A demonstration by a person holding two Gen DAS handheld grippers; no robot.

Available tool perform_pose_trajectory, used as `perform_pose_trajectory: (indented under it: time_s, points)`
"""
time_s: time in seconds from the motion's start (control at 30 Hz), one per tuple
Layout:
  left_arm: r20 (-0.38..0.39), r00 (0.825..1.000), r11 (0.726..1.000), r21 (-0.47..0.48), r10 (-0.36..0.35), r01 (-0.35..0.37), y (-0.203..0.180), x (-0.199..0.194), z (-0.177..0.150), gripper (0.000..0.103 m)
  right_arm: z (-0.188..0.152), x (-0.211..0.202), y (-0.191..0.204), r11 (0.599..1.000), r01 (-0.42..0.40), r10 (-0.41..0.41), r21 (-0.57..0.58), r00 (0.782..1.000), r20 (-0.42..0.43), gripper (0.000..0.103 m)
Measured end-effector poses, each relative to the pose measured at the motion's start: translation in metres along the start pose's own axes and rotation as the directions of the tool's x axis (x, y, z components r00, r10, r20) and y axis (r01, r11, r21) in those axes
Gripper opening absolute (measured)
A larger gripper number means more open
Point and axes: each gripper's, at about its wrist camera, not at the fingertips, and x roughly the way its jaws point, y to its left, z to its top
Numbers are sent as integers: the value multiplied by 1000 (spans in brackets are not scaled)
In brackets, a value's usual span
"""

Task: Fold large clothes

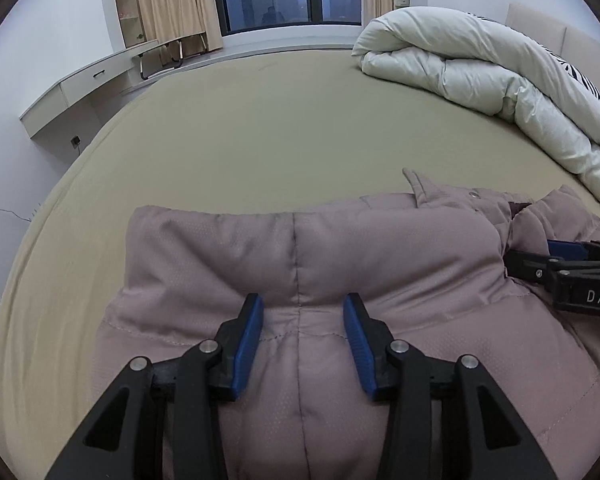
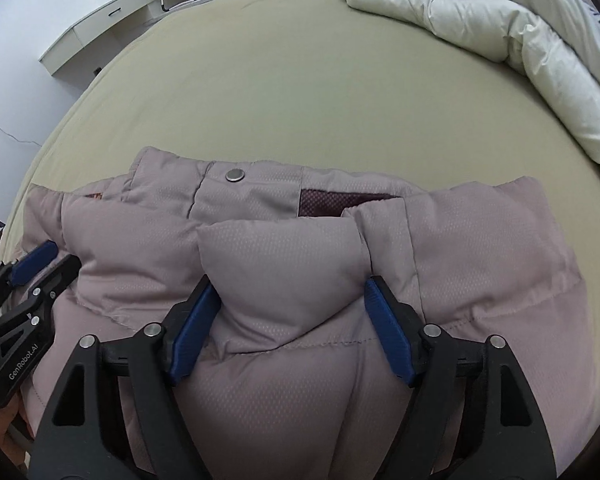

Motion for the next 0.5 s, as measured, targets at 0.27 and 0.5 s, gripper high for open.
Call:
perform_pose_trajectory:
  time_s: [0.27,0.5]
  points:
    - [23,1000,1000,-26,-3,3,-3,16,-11,47,-19,12,7,1000,-1,3,-24,997,79,74]
    - [-1,1000,999,-36,-13,13,-2,24,-10,47,-20,22,11,997,50,-45,-53,994,95,74]
